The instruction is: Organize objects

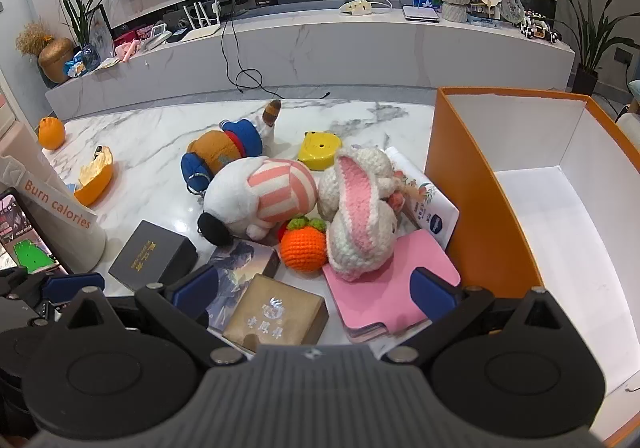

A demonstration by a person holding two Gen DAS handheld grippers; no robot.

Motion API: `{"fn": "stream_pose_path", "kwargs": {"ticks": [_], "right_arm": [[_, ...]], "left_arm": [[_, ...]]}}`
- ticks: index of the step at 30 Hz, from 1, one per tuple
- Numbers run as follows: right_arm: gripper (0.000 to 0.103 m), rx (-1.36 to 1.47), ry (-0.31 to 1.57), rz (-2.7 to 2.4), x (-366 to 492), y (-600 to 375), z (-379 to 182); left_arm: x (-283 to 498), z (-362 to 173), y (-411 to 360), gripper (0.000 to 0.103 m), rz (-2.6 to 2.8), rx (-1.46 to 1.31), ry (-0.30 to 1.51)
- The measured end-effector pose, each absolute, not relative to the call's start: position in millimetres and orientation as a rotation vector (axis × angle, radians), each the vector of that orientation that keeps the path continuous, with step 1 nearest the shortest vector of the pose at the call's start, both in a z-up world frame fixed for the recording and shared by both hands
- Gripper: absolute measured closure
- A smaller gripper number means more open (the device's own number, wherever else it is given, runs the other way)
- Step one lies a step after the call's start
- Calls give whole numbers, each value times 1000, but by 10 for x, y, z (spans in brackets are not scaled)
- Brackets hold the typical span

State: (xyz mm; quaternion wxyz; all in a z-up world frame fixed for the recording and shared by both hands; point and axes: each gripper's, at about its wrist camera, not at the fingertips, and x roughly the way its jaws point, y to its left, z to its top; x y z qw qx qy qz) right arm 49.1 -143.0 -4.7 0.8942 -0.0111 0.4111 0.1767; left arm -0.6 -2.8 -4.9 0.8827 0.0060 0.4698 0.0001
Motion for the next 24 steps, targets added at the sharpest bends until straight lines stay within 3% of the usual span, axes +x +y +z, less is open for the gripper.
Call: {"fn": "stream_pose_path", "kwargs": {"ticks": [24], "right_arm": [[1, -28, 861, 366, 458, -1394, -72]], "left_arm": [[-13, -72, -39, 0, 95, -33, 983]]}}
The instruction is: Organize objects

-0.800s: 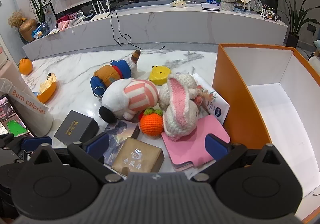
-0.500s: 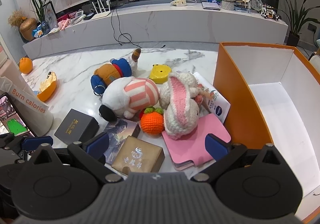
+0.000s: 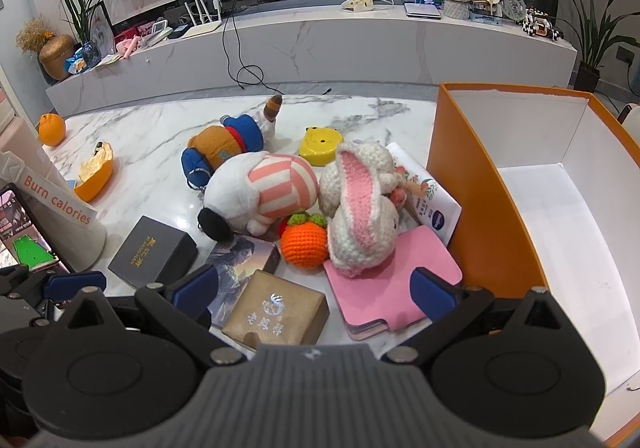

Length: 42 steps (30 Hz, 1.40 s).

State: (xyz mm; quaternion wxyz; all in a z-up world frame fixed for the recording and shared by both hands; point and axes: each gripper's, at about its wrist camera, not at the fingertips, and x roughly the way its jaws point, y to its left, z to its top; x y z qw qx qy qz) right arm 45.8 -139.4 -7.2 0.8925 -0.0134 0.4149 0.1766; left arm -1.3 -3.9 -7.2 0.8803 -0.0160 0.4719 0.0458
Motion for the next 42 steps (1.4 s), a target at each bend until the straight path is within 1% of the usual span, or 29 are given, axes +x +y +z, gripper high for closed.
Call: {"fn": "stream_pose_path", "kwargs": {"ticks": [34, 42], "right_arm": [[1, -27, 865, 366, 466, -1388, -79], [1, -43, 877, 391, 452, -1325, -128]], "left_arm": [[-13, -92, -44, 0, 100, -32, 986], [-2, -228, 117, 0, 129, -34, 1019]]}}
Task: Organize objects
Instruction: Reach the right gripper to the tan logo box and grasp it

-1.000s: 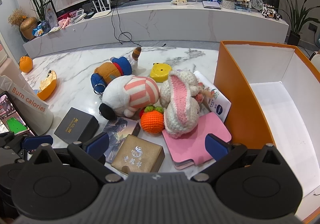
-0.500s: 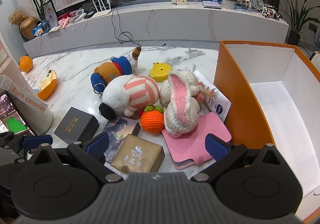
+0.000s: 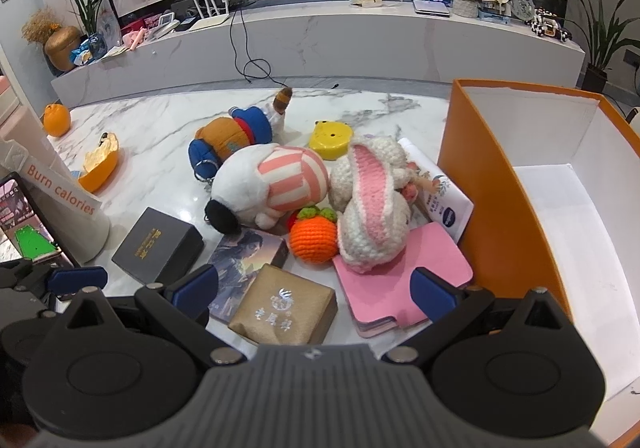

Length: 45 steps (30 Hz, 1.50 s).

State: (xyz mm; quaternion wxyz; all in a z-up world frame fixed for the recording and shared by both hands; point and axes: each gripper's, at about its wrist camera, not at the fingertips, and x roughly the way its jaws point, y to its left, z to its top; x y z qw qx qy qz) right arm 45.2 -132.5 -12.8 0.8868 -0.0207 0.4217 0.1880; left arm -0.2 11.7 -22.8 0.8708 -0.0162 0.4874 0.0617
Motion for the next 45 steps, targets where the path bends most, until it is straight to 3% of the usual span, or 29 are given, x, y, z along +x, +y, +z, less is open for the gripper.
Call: {"fn": "stream_pose_path", "kwargs": {"ticks": [23, 34, 45], "right_arm": [[2, -121, 1035, 349, 679, -1000, -650], [41, -158, 1075, 386, 631, -1085, -586], [41, -127, 1153, 476, 657, -1330, -610]], "left_arm": [[8, -400, 228, 0, 117, 32, 1107], [19, -428, 51, 0, 84, 91, 1118], [62, -514, -148, 0, 35, 176, 1131]]}}
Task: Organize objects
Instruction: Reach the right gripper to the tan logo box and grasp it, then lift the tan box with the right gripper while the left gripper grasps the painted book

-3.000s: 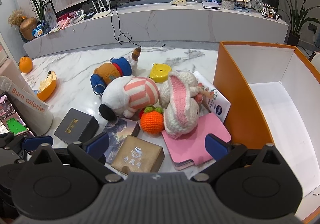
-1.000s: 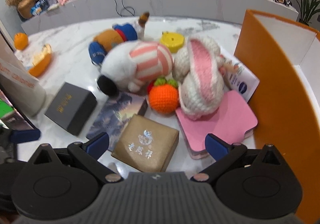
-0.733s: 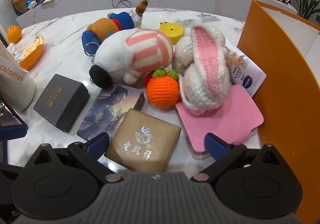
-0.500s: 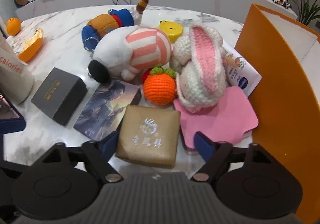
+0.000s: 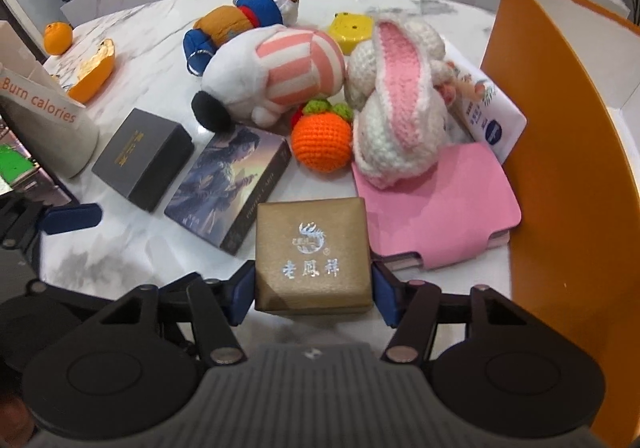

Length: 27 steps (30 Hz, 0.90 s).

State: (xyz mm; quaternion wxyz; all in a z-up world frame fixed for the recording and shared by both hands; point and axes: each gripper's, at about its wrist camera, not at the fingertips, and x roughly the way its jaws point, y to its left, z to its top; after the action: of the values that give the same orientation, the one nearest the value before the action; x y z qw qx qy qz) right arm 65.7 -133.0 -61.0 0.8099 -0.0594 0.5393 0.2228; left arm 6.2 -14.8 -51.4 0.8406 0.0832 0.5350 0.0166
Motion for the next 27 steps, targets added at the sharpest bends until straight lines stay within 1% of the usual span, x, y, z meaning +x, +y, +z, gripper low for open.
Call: {"fn": "stream_pose_path", "kwargs": {"ticks": [6, 12, 15, 20, 27], "right_arm": [[42, -117, 1182, 508, 593, -1468, -553], [42, -146, 1170, 526, 523, -1601, -464], [42, -180, 1173, 533, 470, -1642, -490], [42, -233, 1187, 552, 396, -1672, -567], [42, -271, 1170, 555, 331, -1642, -641]], "left_arm": [[51, -558, -294, 0, -80, 311, 1143], [48, -645, -223, 0, -99, 358, 1186], [88, -630, -110, 0, -79, 303, 1199], [171, -526, -92, 0, -91, 193, 1141], [371, -570, -51, 0, -43, 26, 1091]]}}
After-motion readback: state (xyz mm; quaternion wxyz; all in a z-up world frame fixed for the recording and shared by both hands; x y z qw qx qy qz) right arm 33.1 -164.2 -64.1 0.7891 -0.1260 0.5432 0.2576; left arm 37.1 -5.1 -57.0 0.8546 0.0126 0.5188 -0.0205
